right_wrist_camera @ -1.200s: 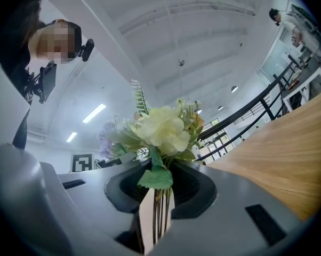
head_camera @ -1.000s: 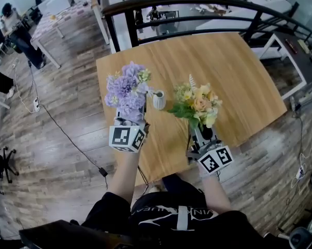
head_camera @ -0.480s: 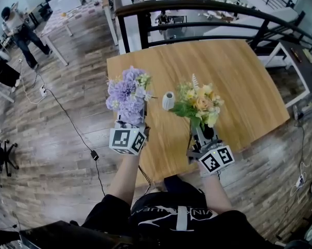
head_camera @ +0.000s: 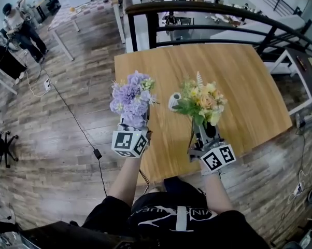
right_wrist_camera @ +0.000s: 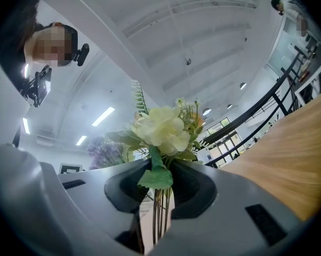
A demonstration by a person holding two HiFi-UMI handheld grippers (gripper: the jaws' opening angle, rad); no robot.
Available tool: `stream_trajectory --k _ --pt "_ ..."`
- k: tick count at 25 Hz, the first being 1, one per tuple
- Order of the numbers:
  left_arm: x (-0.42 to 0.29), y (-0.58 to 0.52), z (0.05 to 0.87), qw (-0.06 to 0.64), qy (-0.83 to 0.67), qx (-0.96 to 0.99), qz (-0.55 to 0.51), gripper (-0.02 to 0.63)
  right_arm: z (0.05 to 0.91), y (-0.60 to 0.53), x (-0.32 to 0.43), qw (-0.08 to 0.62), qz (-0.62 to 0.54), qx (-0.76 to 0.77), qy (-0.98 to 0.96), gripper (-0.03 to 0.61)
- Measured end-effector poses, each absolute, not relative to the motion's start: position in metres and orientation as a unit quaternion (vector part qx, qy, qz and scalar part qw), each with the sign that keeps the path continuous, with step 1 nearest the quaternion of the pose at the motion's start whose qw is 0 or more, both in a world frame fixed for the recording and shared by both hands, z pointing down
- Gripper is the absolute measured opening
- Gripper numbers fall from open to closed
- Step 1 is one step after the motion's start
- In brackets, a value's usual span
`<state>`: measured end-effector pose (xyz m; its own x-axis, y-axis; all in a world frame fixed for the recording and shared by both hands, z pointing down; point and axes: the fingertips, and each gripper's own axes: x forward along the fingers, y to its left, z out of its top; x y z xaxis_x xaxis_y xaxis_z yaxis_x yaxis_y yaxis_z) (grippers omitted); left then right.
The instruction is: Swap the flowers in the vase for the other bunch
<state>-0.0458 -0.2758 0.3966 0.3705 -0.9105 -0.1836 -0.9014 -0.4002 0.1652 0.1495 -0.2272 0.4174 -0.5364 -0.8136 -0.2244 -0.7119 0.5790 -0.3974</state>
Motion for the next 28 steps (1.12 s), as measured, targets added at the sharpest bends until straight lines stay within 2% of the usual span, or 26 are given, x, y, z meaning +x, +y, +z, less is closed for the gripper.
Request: stream_trajectory --k 28 --pt "-0.05 -0.286 0.409 0.022 -0.57 0.814 -0.113 0.054 0.36 -0.328 0.112 0.238 -0.081 -0.338 0.907 0.095"
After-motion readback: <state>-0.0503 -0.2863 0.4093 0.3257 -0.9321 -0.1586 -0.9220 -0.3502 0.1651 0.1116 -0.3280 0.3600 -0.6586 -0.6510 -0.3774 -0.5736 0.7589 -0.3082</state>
